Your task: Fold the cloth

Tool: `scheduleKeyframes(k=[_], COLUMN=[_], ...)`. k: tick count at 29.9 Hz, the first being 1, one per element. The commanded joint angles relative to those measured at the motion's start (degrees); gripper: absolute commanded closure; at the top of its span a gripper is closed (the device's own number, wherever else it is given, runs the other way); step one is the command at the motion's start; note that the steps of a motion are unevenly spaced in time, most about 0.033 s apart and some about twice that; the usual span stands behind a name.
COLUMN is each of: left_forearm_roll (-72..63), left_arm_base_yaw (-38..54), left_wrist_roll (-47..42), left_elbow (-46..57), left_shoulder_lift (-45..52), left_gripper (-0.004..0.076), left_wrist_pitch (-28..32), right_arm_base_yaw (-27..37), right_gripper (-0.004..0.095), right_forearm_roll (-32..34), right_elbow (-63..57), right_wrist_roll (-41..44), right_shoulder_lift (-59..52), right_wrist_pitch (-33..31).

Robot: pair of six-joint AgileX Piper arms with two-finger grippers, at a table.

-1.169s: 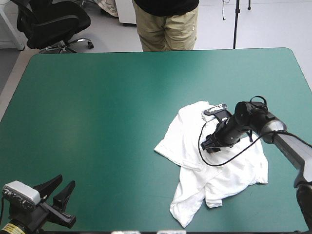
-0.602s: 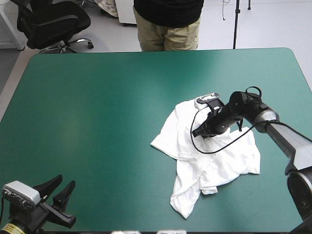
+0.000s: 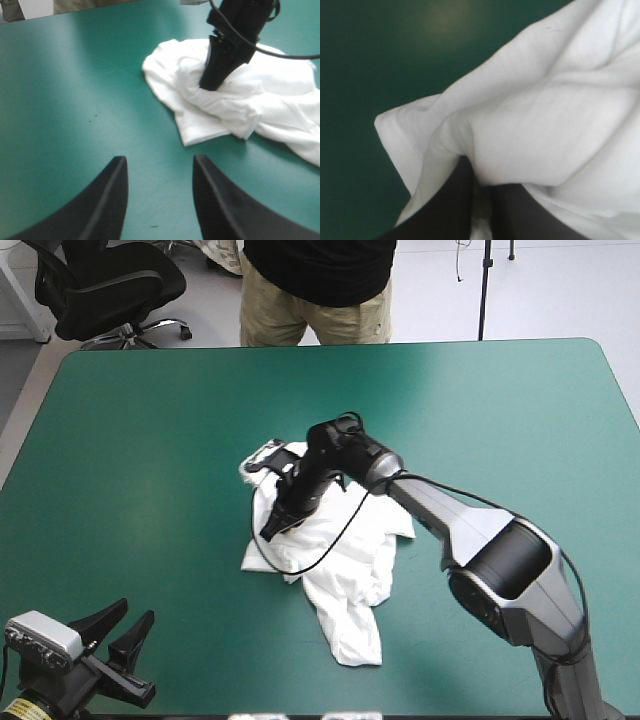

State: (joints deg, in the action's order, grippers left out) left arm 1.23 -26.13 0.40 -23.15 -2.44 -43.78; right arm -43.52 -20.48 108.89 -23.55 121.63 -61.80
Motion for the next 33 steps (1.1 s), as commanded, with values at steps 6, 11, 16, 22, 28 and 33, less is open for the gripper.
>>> scheduleKeyframes(k=[6, 11, 16, 22, 28, 33], left_forearm_roll=[-0.44, -1.23, -0.02, 2.20, 5.35, 11.53], left_arm_base_yaw=[-0.11, -0.11, -0.11, -0.11, -0.11, -0.11], left_wrist_roll=[-0.40, -1.17, -3.66, -3.76, -13.78, -21.53], left_elbow=[-1.31, -1.31, -1.31, -1.31, -1.31, -1.31], left_shoulder_lift=[-1.11, -1.11, -1.11, -1.11, -1.46, -4.78], left_gripper=[0.0420, 0.0420, 0.0420, 0.0420, 0.0420, 0.0420], left_wrist_pitch=[4.43, 4.43, 4.43, 4.43, 4.29, 3.05], right_arm_base_yaw=[-6.51, -5.65, -3.92, 1.36, 8.59, 11.78], right_gripper=[0.0905, 0.0618, 0.0157, 0.0195, 0.0267, 0.0274], right_forearm_roll=[8.79, 14.08, 11.90, 14.21, 13.68, 13.78], right_elbow=[15.63, 16.01, 16.29, 16.29, 12.94, 1.38], right_wrist_roll=[2.86, 1.32, 3.80, 6.09, 9.54, 9.54], right_shoulder_lift=[1.67, 0.87, 0.10, -5.74, -16.32, -27.44], right_wrist_pitch=[-5.82, -7.81, -9.75, -9.75, -9.85, -9.85])
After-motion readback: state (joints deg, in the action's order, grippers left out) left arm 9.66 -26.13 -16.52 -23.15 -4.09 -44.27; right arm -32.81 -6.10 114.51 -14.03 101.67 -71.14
